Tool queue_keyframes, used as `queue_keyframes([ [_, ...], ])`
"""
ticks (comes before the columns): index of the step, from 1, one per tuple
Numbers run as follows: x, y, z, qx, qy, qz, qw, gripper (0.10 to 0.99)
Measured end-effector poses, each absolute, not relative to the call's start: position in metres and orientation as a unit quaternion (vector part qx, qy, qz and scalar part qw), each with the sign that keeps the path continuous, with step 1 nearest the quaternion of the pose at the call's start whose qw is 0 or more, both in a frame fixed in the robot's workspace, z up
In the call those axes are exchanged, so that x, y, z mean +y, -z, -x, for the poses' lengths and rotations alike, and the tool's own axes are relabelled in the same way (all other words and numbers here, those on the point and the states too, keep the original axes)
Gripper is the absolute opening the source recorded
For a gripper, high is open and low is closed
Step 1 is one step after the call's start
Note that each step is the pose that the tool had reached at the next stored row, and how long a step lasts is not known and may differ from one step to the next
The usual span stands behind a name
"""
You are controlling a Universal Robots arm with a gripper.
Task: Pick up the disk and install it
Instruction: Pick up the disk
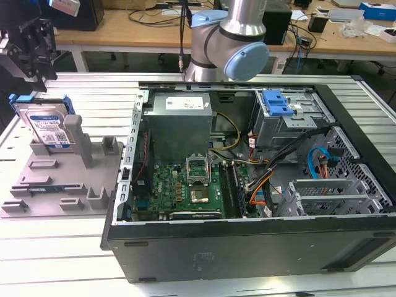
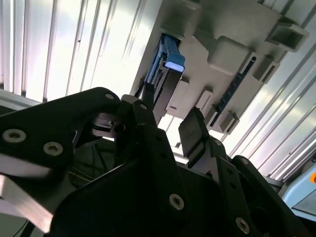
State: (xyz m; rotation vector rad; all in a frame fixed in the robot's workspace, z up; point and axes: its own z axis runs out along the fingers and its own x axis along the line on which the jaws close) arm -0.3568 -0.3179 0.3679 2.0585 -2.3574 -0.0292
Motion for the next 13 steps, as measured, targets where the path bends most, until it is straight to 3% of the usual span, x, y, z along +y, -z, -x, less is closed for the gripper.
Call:
queue_keyframes([
  [13, -0.312, -0.361, 0.381, -0.735, 0.009, -0.678, 0.006, 0.482],
])
